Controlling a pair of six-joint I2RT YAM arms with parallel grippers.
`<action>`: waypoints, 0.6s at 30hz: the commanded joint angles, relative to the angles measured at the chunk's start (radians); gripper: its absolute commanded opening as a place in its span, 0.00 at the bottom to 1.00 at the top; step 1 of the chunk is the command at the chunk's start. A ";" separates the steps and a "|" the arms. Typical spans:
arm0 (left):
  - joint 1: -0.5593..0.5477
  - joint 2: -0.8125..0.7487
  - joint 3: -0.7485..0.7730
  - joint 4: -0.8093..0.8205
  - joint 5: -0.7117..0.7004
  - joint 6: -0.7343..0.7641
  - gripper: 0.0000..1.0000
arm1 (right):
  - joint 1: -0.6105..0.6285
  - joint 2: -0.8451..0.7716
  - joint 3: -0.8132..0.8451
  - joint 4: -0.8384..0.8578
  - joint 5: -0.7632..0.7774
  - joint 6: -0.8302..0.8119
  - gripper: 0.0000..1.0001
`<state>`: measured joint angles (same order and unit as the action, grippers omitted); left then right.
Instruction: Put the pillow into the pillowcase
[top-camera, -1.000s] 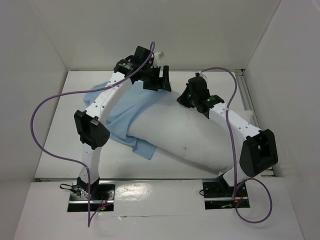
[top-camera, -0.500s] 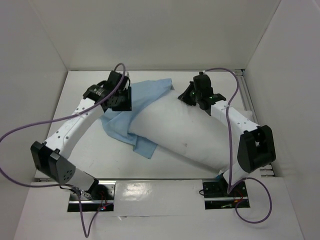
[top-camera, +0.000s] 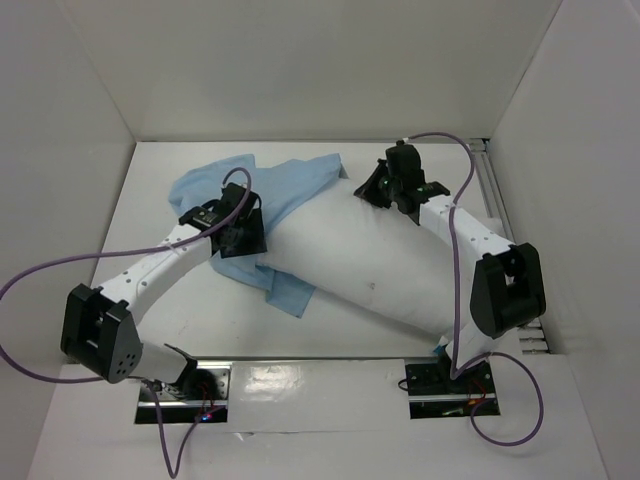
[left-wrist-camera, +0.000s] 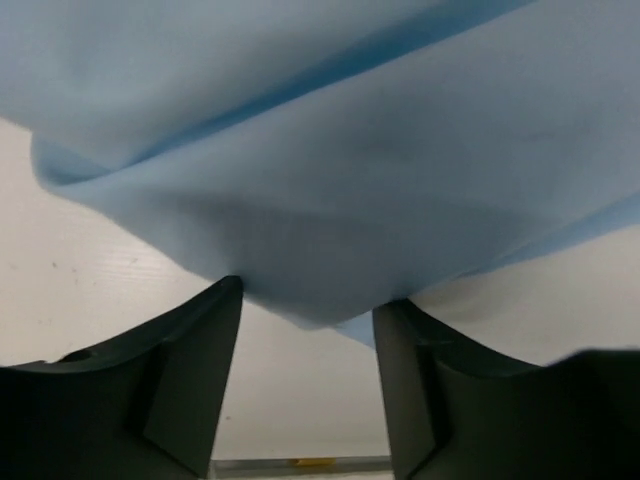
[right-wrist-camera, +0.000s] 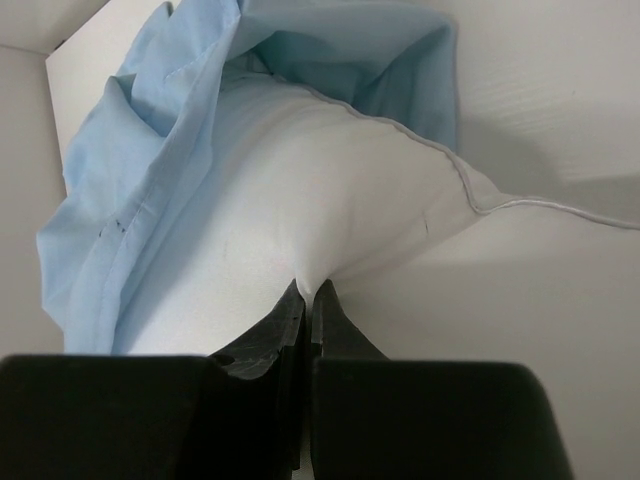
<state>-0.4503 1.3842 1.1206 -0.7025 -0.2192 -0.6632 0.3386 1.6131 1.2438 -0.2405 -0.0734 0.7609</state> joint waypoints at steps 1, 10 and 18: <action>0.018 0.042 -0.010 0.112 0.038 0.002 0.65 | -0.006 -0.009 0.054 0.024 -0.019 -0.003 0.00; 0.015 0.093 0.221 0.092 0.416 0.160 0.00 | -0.006 -0.018 0.045 0.024 0.026 0.029 0.00; -0.065 0.167 0.497 0.003 0.779 0.182 0.00 | -0.006 -0.009 0.011 0.096 0.095 0.164 0.00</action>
<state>-0.4957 1.5219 1.5391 -0.7315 0.3168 -0.4980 0.3199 1.6131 1.2442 -0.2386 0.0166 0.8299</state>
